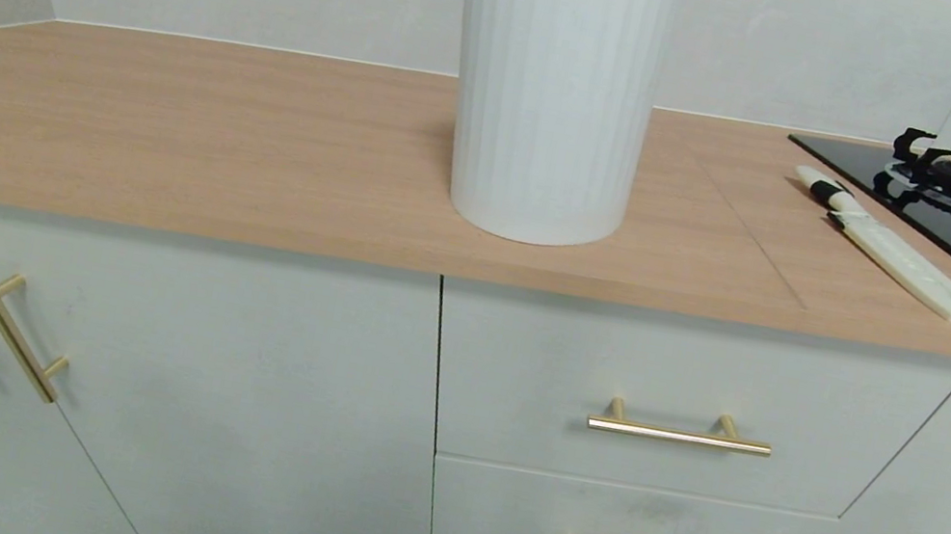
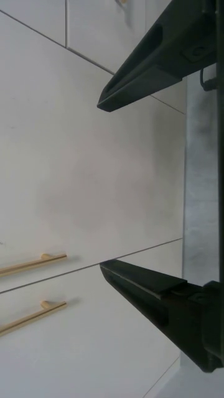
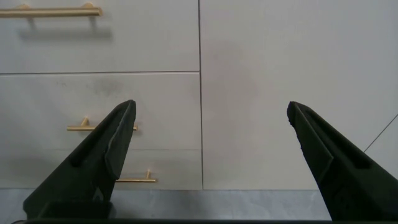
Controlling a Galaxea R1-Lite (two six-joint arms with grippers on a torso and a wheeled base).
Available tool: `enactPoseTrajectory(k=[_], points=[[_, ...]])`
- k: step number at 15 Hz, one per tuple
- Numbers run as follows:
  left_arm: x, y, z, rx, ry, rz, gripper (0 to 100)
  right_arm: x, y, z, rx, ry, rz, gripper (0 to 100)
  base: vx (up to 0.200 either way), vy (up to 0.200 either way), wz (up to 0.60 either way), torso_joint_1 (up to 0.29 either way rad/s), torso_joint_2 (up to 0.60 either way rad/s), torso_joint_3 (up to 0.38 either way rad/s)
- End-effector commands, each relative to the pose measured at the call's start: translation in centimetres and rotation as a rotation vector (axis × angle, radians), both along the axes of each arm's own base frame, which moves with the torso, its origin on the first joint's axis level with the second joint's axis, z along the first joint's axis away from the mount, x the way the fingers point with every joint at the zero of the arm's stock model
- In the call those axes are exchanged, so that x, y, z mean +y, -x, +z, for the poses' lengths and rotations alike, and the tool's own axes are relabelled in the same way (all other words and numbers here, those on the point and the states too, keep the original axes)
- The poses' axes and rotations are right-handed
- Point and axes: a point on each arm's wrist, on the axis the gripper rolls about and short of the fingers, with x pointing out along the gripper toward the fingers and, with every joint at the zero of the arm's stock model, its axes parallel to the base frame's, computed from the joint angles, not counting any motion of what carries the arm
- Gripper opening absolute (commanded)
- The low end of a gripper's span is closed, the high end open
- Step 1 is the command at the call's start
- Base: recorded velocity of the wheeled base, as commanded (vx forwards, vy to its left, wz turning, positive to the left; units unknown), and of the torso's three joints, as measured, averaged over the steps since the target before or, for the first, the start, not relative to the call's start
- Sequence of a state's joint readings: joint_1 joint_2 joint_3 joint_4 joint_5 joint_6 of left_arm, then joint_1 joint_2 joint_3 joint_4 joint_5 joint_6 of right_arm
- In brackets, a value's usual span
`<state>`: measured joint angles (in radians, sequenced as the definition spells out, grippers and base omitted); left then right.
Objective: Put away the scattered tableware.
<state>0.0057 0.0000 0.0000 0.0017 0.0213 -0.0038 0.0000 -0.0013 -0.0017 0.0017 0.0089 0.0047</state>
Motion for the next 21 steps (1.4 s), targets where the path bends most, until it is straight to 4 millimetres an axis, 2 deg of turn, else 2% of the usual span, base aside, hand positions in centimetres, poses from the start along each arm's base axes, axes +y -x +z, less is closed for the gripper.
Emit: enactPoseTrajectory(k=[1, 5, 9, 21], points=[[0.0, 0.0, 0.0, 0.0, -0.001, 0.001, 100, 0.0, -0.01, 0.0, 0.001, 0.002, 0.0, 100, 0.0, 0.0, 0.0, 0.0, 0.0, 0.0], [0.0, 0.0, 0.0, 0.0, 0.001, 0.001, 100, 0.0, -0.01, 0.0, 0.001, 0.0, 0.0, 100, 0.0, 0.0, 0.0, 0.066, -0.23, -0.239], [0.0, 0.0, 0.0, 0.0, -0.001, 0.001, 100, 0.0, -0.01, 0.0, 0.001, 0.002, 0.0, 100, 0.0, 0.0, 0.0, 0.121, -0.5, -0.311], [0.0, 0.0, 0.0, 0.0, 0.001, 0.001, 100, 0.0, -0.01, 0.0, 0.001, 0.0, 0.0, 100, 0.0, 0.0, 0.0, 0.187, -0.48, -0.292]])
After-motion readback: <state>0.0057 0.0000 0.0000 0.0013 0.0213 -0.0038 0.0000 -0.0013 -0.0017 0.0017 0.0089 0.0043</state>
